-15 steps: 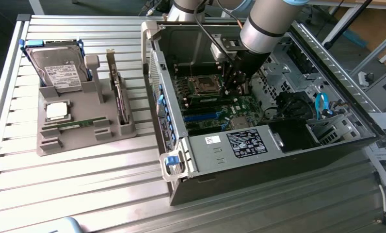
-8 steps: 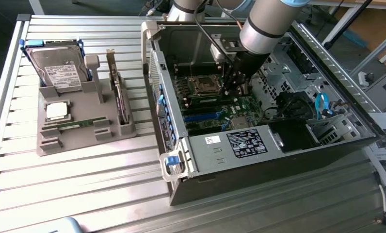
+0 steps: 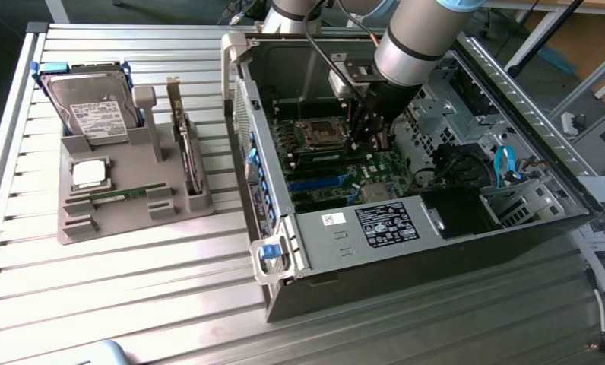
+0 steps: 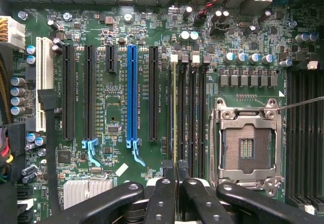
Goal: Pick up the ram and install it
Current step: 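Insert the ram into the slot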
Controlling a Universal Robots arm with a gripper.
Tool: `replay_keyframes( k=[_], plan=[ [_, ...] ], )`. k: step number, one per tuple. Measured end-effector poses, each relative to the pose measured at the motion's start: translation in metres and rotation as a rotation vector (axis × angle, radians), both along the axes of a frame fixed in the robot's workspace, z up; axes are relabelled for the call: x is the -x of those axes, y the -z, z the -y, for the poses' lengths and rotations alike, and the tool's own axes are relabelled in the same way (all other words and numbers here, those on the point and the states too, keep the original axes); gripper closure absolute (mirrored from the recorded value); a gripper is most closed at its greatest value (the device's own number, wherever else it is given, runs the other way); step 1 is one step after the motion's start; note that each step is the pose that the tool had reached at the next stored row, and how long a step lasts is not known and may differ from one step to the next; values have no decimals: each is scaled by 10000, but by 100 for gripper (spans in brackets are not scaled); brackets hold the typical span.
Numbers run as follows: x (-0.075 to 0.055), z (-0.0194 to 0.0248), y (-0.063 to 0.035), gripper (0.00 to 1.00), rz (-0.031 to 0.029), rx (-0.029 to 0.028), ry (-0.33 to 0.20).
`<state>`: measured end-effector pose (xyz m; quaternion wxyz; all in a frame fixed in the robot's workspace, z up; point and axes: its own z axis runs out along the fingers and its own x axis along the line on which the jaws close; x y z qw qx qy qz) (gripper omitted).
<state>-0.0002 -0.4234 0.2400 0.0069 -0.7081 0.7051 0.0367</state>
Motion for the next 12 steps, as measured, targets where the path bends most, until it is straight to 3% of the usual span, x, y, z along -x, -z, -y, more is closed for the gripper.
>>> replay_keyframes(
  k=[12],
  plan=[
    [0,0,0,88,34,-19,11]
  ],
)
